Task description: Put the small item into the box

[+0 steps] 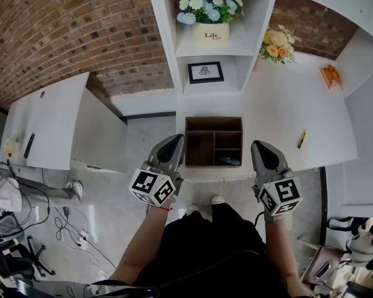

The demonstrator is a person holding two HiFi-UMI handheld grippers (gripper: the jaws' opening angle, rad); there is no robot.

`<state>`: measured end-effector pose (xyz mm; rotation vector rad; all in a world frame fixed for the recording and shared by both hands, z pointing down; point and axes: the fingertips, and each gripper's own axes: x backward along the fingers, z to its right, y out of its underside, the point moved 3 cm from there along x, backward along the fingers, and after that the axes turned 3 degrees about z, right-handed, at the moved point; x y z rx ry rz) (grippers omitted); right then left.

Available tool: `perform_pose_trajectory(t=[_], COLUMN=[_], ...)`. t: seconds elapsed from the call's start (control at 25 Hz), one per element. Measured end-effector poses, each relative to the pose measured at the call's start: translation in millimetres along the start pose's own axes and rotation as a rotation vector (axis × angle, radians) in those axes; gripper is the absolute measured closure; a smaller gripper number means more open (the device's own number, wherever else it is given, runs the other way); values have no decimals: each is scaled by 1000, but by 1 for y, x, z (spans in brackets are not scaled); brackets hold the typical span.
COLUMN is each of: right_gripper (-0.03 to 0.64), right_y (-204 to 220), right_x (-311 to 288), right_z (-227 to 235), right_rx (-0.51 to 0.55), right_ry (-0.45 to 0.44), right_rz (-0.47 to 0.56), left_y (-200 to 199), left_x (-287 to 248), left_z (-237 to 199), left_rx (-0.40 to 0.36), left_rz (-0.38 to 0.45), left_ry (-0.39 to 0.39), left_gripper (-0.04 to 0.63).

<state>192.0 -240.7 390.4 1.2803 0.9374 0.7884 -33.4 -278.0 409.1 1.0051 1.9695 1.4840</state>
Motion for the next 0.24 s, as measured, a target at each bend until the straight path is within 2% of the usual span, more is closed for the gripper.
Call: perform_pose_trajectory(t=[0.24], right_gripper=[614], right_y=[0], right_x=[-2], right_z=[0], right_rx=[2], right_ry=[-2], right_rz=[0], left_y=[0], left_x=[0], left_z=[-2], left_rx=[1], left_rz=[-1], left_ry=[-3], left_gripper=[594])
